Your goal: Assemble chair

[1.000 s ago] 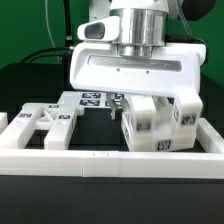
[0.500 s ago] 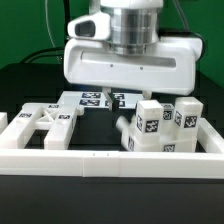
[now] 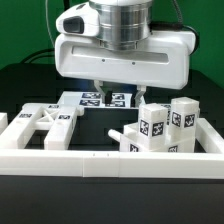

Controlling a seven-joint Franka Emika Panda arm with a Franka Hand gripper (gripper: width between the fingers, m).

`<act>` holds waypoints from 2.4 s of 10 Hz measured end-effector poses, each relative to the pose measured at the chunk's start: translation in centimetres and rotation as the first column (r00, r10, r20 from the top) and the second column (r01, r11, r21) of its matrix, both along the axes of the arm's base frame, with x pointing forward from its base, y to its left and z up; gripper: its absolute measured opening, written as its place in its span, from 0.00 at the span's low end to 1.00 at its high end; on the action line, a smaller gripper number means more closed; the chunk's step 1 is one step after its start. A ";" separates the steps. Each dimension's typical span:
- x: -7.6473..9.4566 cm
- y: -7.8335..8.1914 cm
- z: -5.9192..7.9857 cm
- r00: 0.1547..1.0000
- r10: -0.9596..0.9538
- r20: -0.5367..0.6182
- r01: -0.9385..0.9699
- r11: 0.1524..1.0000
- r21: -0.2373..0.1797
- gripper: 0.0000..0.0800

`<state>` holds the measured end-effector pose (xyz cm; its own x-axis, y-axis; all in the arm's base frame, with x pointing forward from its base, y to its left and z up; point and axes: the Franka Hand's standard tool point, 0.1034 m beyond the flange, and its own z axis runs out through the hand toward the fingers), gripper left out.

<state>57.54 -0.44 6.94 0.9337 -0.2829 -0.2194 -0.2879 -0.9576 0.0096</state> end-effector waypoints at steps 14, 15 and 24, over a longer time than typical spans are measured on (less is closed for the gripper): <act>1.6 0.0 -1.6 0.634 0.755 0.166 -0.765 0.644 -0.004 0.81; 1.7 0.2 -2.2 0.628 0.759 0.172 -0.768 0.640 -0.017 0.81; 1.3 -1.3 -5.4 0.636 0.754 0.162 -0.759 0.649 -0.042 0.81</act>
Offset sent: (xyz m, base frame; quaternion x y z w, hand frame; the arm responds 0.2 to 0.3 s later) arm 0.0000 0.0000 0.0000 0.0000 0.0000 0.0000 1.0000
